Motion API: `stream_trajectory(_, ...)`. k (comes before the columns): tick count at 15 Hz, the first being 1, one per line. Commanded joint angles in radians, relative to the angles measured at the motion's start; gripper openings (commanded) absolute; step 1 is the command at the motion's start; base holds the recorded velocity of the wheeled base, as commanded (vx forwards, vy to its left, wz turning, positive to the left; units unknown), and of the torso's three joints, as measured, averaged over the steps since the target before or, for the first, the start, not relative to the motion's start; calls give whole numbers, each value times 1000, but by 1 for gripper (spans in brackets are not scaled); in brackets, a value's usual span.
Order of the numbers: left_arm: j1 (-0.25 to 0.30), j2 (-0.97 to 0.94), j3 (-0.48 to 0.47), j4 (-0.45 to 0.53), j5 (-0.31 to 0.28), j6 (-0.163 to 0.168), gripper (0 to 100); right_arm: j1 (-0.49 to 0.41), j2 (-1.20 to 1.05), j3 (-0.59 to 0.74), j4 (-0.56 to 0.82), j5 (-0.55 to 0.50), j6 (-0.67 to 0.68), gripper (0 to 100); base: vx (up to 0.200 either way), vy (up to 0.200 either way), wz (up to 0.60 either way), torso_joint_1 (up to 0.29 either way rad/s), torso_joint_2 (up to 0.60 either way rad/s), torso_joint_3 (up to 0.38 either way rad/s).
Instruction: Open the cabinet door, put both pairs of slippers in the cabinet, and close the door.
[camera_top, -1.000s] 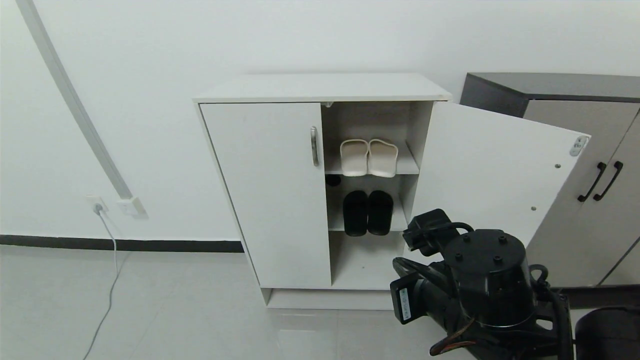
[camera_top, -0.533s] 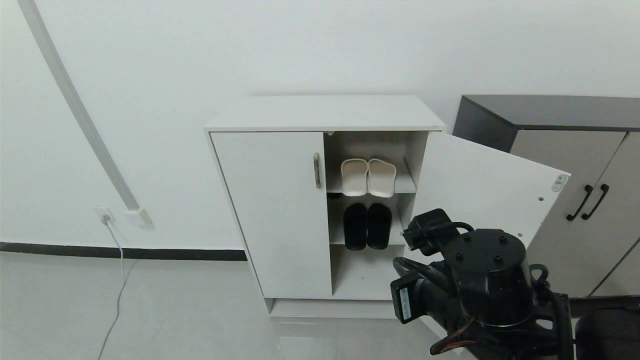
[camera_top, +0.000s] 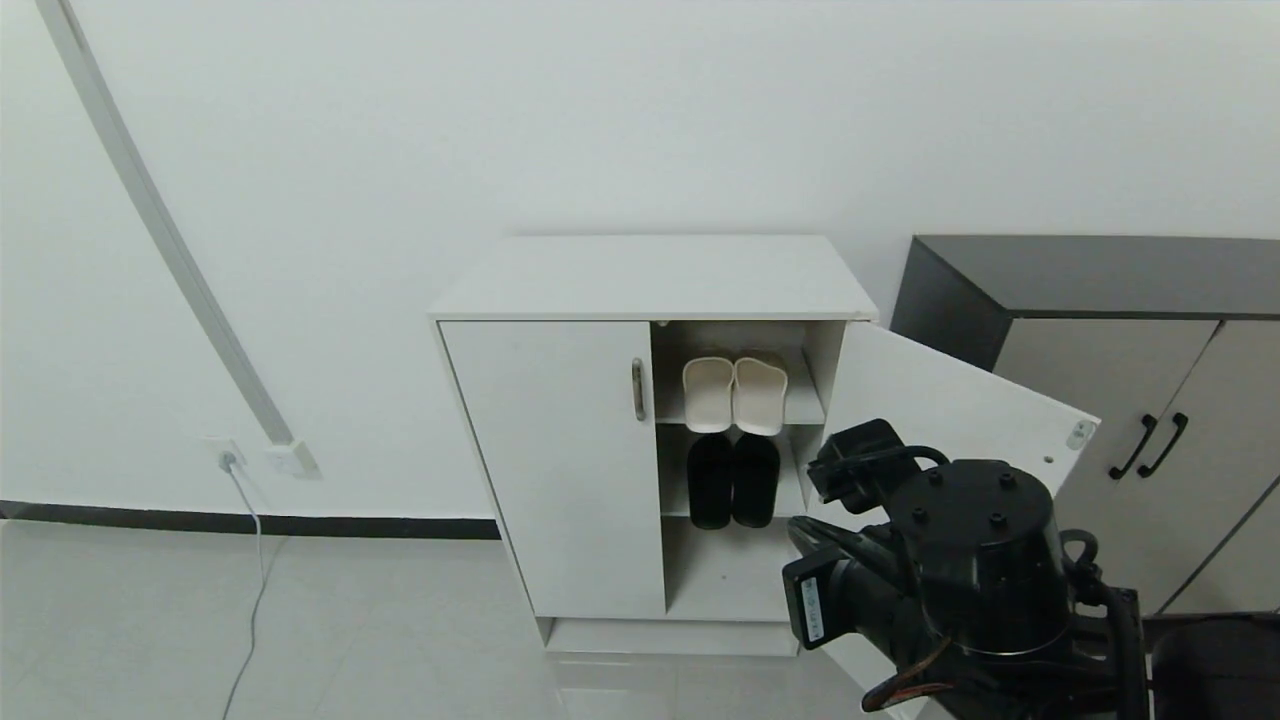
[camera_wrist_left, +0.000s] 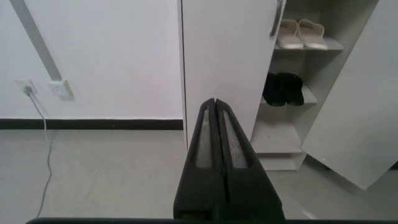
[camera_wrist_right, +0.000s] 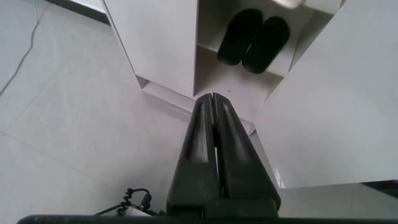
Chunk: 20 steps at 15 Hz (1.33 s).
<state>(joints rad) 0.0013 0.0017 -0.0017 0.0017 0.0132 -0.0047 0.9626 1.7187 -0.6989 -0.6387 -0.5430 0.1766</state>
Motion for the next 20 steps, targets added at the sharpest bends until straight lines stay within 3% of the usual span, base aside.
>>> stream_trajectory(1,0,0,0,0,1,0,0,1,-7,7,-1,0,0,0,0,0,0,222,-535,-320)
stream_trajectory(10,0,0,0,0,1,0,0,-18,-5,9,-6,-3,0,0,0,0,0,226,-538,-308)
stream_trajectory(20,0,0,0,0,1,0,0,-19,-5,27,-47,0,-20,0,0,0,0,8,-16,-8)
